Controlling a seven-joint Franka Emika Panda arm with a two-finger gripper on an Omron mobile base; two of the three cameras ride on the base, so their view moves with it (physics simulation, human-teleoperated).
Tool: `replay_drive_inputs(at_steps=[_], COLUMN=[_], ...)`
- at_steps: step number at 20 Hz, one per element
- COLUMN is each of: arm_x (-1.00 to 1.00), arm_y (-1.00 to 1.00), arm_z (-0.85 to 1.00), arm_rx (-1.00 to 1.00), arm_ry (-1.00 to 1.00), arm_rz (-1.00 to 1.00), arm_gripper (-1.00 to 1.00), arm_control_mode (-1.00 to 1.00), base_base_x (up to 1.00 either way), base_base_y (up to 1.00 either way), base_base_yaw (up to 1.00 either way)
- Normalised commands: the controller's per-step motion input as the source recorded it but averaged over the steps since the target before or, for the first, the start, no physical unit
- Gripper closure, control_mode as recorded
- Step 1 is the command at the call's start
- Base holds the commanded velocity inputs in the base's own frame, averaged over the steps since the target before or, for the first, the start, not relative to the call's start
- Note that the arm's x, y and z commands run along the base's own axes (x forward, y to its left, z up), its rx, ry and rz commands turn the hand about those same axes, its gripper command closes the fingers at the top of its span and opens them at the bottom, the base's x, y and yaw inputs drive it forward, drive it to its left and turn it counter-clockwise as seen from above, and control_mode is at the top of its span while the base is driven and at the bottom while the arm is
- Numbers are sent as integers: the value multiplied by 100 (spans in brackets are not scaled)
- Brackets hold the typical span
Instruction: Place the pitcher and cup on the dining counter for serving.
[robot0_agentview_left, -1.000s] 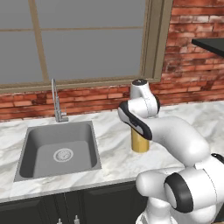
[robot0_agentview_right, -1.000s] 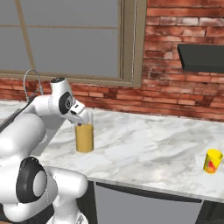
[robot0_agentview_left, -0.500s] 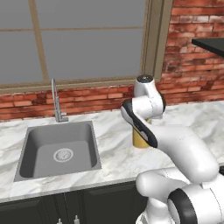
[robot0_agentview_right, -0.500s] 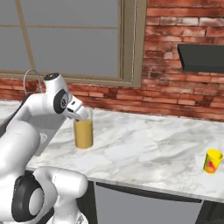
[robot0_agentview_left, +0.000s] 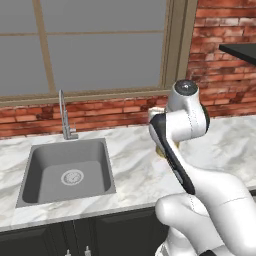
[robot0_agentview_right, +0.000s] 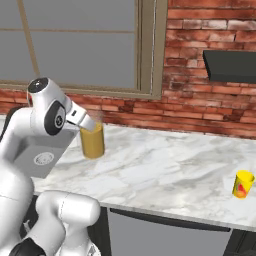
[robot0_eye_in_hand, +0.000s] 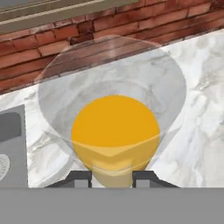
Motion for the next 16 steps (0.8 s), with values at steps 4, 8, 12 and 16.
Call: replay_drive_inputs(at_steps=[4,8,12,16], arm_x=[-53,-29,1,-1], arm_y=[-25,-23,-9,0], arm_z=[73,56,18,0], arm_rx=[0,0,0,0], arm_ry=[-39,-29,-2,0], arm_rz=[6,12,4,0], arm_gripper=[100,100,100,100], arm_control_mode=[-100,-100,-100,-100], base_base_x=[0,0,0,0], base_base_y=[0,0,0,0], base_base_yaw=[0,0,0,0])
